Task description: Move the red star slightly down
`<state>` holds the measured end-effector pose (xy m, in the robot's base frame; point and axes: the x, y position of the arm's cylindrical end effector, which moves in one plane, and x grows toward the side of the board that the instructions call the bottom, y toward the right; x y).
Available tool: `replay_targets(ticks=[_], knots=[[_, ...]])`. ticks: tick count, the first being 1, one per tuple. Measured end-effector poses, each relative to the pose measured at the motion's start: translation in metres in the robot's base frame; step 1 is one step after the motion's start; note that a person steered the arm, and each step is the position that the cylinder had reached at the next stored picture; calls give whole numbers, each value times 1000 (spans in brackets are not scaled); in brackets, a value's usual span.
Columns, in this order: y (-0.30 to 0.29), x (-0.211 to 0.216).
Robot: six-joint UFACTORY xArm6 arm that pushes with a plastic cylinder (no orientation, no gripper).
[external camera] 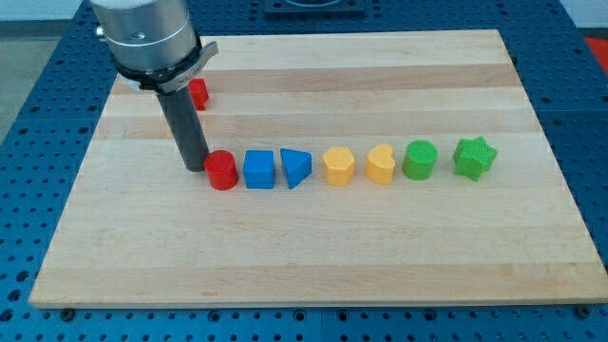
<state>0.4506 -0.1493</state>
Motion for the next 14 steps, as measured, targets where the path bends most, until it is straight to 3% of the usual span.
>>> replay_targets(ticks=[2,5,6,9,12,14], knots=[[-4,-10],[16,-159],[-30,-176],[-42,-124],[4,-101],[-42,-68]])
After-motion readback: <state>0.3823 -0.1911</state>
